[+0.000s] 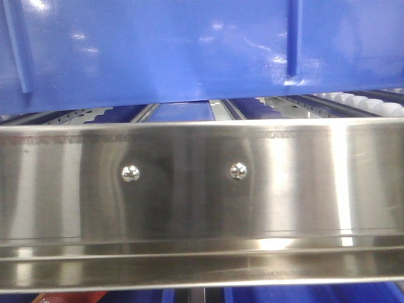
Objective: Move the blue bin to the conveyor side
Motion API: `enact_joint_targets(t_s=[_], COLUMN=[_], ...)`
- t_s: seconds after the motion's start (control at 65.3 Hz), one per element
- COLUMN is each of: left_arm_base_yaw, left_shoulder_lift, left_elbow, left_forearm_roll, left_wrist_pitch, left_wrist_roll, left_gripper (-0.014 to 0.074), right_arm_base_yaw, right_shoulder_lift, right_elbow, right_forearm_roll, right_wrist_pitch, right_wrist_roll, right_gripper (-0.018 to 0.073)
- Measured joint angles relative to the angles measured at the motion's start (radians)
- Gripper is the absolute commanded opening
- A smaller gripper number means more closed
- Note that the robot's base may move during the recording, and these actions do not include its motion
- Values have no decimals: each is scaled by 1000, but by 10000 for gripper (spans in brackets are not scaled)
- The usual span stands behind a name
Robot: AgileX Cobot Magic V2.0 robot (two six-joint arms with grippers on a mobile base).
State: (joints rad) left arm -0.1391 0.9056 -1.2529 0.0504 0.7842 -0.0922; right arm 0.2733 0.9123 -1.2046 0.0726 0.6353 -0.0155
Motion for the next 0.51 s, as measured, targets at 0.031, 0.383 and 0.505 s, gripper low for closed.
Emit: enact_joint_targets(t_s=[0.031,0.383,0.505], left_arm_base_yaw=[0,17,52], left_shoulder_lift=[23,293,350], left_elbow=[-30,-331,-389], left_forearm_roll=[2,4,4], left_wrist_pitch=[30,316,369], left_wrist_roll=[-7,-15,-15], left_gripper=[590,590,590], right_arm_base_yaw=[9,30,30], right_shoulder_lift=[31,336,438], right_elbow=[-35,-400,-523], right_forearm_roll=[2,2,2], right_wrist_pitch=[28,325,470], right_wrist_roll=[0,0,0], right_gripper=[559,559,559])
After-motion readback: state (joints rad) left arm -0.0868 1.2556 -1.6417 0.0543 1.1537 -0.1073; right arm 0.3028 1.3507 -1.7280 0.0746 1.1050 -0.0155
